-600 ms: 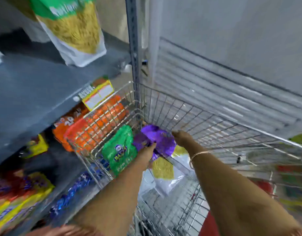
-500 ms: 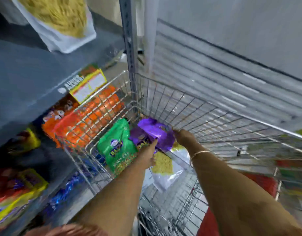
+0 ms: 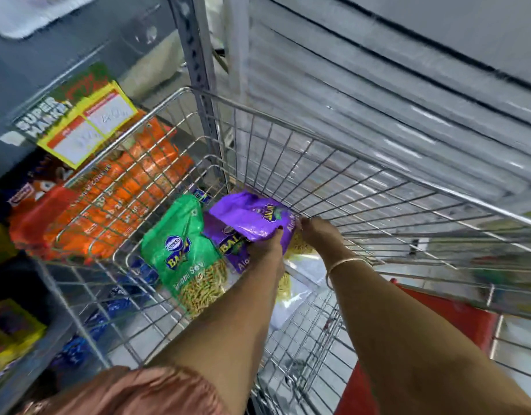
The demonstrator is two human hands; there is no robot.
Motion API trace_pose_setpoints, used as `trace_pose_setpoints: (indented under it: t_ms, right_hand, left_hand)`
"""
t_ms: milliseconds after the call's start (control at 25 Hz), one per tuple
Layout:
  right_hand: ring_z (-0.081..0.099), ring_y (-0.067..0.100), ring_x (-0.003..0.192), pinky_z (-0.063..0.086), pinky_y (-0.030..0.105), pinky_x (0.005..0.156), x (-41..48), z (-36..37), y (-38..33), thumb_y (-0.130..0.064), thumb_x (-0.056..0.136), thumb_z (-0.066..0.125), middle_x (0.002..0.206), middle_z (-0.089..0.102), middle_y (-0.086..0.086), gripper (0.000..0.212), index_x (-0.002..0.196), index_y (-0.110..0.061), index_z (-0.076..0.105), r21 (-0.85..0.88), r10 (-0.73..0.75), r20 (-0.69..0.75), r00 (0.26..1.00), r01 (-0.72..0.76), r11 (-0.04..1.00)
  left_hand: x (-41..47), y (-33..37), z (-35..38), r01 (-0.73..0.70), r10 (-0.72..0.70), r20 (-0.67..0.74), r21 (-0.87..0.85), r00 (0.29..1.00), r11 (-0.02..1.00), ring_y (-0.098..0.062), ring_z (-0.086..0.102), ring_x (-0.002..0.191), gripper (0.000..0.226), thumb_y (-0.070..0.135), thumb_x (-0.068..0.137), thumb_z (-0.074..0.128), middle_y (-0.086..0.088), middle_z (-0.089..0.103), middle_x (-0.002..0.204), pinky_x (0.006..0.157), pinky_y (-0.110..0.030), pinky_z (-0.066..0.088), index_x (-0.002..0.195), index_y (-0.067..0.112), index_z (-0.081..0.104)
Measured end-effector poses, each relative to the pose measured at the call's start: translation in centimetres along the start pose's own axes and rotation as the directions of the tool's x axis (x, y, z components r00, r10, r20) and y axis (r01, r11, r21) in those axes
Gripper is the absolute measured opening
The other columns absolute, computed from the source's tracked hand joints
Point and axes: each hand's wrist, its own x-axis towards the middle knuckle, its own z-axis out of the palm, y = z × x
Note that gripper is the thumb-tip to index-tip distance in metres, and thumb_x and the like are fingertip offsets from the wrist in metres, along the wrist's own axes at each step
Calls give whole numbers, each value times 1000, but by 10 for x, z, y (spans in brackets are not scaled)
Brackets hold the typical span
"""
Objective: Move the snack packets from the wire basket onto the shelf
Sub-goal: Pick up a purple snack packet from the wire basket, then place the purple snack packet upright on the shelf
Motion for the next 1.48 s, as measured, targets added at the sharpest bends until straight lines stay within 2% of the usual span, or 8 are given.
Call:
trace_pose_setpoints:
  t_ms: [280, 520, 640, 760, 880, 1080, 1200, 1480]
  right_hand:
    - [47, 37, 125, 40, 44, 104, 16, 21, -5, -47, 84, 49, 134, 51, 24, 61, 126, -3, 42, 58, 25, 101, 995, -31, 998]
    - [58, 25, 79, 38, 27, 67, 6, -8, -20, -64, 79, 46, 83, 57, 11, 67, 97, -1, 61, 104, -27, 276, 961, -2, 995]
    - [47, 16, 63, 39, 29, 59, 4, 2, -39, -61, 83, 41, 71, 51, 1, 45, 67, -20, 52, 321, -71, 314, 947, -36, 946]
    - [58, 22, 75, 51, 36, 71, 13, 24, -41, -66, 60, 62, 94, 63, 10, 65, 96, -12, 63, 432, -189, 306, 933, 41, 901]
    - [54, 12, 48, 50, 26, 54, -15, 15, -47, -50, 67, 71, 65, 64, 5, 59, 97, 0, 64, 513, -229, 369, 901, 8, 858]
    - [69, 12, 65, 60, 32, 66, -74, -26, -71, -16, 81, 64, 74, 76, -2, 14, 93, -11, 67, 715, -469, 410, 782, 44, 698]
    - [69, 13, 77, 52, 37, 84, -123, -64, -102, -14, 70, 71, 81, 77, -7, 27, 96, -20, 68, 710, -556, 347, 756, 175, 682]
    - [70, 9, 64, 58, 23, 58, -249, -147, -223, -13, 53, 82, 73, 77, -6, 48, 98, -13, 65, 685, -777, 156, 610, 500, 529]
  left_hand:
    - [-29, 14, -26, 50, -56, -79, -80, 995, 996, -37, 66, 101, 55, 34, 68, 77, -22, 68, 110, 86, -57, 53, 107, -1, 60]
    - [-79, 55, -67, 64, -45, 107, -179, 993, 982, -22, 62, 56, 29, 13, 86, 60, -8, 67, 65, 60, -43, 56, 114, 7, 56]
    - [-81, 69, -95, 109, -93, 107, -161, 990, 981, -22, 54, 61, 15, 20, 87, 59, -8, 63, 60, 81, -49, 46, 97, 9, 56]
    - [-87, 68, -109, 144, -120, 163, -143, 979, 979, -22, 62, 52, 21, 27, 85, 61, -8, 66, 45, 87, -50, 45, 74, 11, 54]
    - [-99, 69, -123, 129, -95, 220, -145, 971, 981, -23, 65, 44, 16, 23, 85, 62, -9, 67, 41, 73, -51, 50, 76, 10, 57]
    - [-155, 110, -165, -142, 185, 290, -162, 939, 977, -11, 66, 40, 13, 0, 86, 54, -1, 70, 45, 38, -27, 55, 81, 10, 61]
    - [-208, 143, -191, -346, 359, 320, -101, 877, 933, -4, 65, 41, 21, -8, 84, 53, 6, 69, 45, 42, -20, 55, 80, 11, 61]
    - [-339, 217, -286, -725, 723, 144, -47, 676, 687, 4, 59, 39, 27, -11, 71, 68, 16, 65, 41, 46, -12, 52, 73, 16, 63]
